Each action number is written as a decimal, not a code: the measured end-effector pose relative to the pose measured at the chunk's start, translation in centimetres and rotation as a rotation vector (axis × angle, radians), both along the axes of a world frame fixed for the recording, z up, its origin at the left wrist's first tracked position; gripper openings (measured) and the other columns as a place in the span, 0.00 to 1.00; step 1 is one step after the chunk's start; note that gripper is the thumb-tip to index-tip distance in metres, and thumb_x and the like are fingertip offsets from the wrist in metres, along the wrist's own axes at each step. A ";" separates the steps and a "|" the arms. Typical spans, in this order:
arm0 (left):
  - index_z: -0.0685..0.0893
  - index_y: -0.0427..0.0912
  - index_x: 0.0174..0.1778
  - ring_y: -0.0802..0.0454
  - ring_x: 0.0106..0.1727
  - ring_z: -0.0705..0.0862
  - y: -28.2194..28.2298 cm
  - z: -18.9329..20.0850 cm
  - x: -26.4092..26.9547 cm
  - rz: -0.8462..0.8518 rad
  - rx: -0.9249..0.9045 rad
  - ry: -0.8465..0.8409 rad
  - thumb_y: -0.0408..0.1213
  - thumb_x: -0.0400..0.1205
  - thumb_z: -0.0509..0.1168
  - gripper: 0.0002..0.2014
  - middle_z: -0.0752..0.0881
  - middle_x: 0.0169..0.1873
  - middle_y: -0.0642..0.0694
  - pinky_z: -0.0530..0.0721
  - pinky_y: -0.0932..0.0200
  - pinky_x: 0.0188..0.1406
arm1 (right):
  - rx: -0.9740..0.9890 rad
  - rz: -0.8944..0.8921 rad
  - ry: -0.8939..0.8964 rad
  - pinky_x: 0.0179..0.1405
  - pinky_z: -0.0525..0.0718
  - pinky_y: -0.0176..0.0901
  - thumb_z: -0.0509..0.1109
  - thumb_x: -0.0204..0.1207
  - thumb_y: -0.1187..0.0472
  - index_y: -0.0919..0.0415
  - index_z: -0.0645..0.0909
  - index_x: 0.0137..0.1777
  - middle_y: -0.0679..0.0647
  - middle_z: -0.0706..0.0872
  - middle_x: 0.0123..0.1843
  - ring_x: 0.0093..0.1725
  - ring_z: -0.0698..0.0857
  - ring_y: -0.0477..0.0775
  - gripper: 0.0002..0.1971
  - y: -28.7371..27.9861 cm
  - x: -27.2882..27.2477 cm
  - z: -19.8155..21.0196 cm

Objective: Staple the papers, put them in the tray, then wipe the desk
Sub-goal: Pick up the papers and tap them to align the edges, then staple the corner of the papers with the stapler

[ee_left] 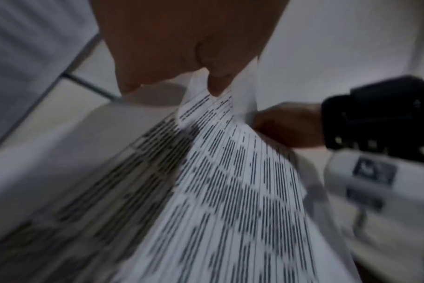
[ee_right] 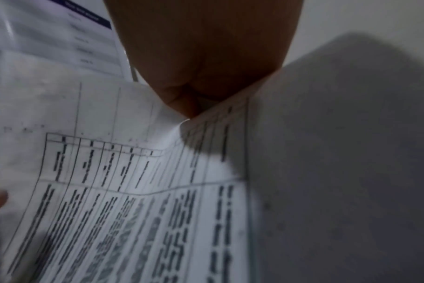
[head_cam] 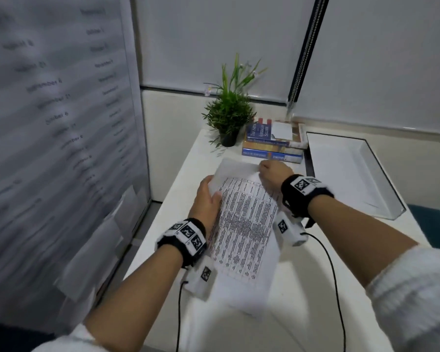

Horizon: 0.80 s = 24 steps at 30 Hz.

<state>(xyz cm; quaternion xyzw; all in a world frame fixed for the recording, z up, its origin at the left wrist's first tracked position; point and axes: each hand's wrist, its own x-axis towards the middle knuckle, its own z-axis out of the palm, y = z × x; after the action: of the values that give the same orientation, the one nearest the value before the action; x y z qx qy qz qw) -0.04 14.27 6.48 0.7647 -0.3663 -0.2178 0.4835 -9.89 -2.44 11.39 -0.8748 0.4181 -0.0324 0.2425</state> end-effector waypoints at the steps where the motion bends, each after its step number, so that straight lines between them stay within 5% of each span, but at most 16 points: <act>1: 0.66 0.34 0.72 0.46 0.55 0.79 0.2 -0.2 0.1 0.056 -0.013 0.075 0.33 0.86 0.51 0.18 0.79 0.63 0.34 0.77 0.63 0.54 | -0.005 0.041 0.035 0.64 0.74 0.52 0.50 0.83 0.60 0.62 0.79 0.53 0.65 0.83 0.64 0.64 0.80 0.64 0.15 0.1 0.8 -0.2; 4: 0.73 0.34 0.63 0.50 0.48 0.76 0.9 -1.6 0.6 0.156 0.035 0.236 0.32 0.87 0.48 0.13 0.82 0.52 0.40 0.77 0.75 0.40 | -0.040 0.141 0.158 0.66 0.70 0.52 0.49 0.83 0.58 0.58 0.79 0.51 0.60 0.84 0.63 0.62 0.80 0.61 0.15 0.5 2.4 -0.8; 7: 0.74 0.29 0.66 0.44 0.63 0.78 1.4 -3.9 1.1 0.167 0.165 0.235 0.34 0.87 0.49 0.17 0.80 0.64 0.34 0.74 0.58 0.62 | -0.054 0.203 0.262 0.67 0.69 0.51 0.50 0.81 0.60 0.56 0.74 0.37 0.56 0.81 0.50 0.53 0.78 0.58 0.14 0.4 3.7 -2.4; 9: 0.73 0.28 0.67 0.38 0.70 0.76 1.3 -5.0 1.3 0.201 0.205 0.275 0.35 0.87 0.49 0.18 0.78 0.68 0.32 0.72 0.54 0.67 | -0.017 0.233 0.338 0.62 0.70 0.51 0.52 0.78 0.60 0.55 0.72 0.30 0.54 0.80 0.47 0.49 0.77 0.59 0.16 0.2 4.5 -3.5; 11: 0.70 0.28 0.72 0.38 0.73 0.73 1.0 -6.1 1.5 0.224 0.322 0.280 0.36 0.87 0.48 0.20 0.74 0.72 0.33 0.70 0.54 0.70 | 0.031 0.240 0.405 0.63 0.73 0.50 0.54 0.77 0.58 0.54 0.83 0.44 0.58 0.84 0.56 0.56 0.81 0.62 0.14 -0.4 5.4 -4.7; 13: 0.71 0.27 0.71 0.37 0.71 0.75 0.7 -7.3 1.9 0.234 0.410 0.277 0.36 0.87 0.47 0.21 0.76 0.71 0.31 0.72 0.49 0.71 | 0.016 0.204 0.442 0.65 0.75 0.50 0.54 0.80 0.55 0.61 0.80 0.63 0.61 0.82 0.68 0.65 0.81 0.63 0.19 -1.3 6.6 -5.8; 21: 0.75 0.21 0.59 0.31 0.62 0.79 0.5 -11.3 2.9 0.319 0.513 0.389 0.31 0.85 0.48 0.18 0.80 0.61 0.23 0.76 0.45 0.59 | -0.003 0.010 0.320 0.62 0.78 0.54 0.57 0.81 0.47 0.69 0.69 0.71 0.67 0.79 0.69 0.66 0.80 0.68 0.28 -3.5 12.8 -9.5; 24: 0.71 0.29 0.38 0.39 0.45 0.73 0.7 -12.0 2.7 0.342 0.474 0.410 0.30 0.85 0.48 0.13 0.76 0.38 0.32 0.68 0.50 0.44 | 0.114 -0.090 0.286 0.72 0.74 0.57 0.62 0.77 0.44 0.70 0.50 0.82 0.68 0.66 0.79 0.75 0.72 0.69 0.42 -4.1 14.5 -10.7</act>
<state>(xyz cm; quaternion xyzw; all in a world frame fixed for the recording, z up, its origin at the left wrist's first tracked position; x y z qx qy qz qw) 2.66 14.97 -5.50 0.8463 -0.0676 -0.3614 0.3855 4.63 -6.56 0.72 -0.8357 0.4882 0.1056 0.2281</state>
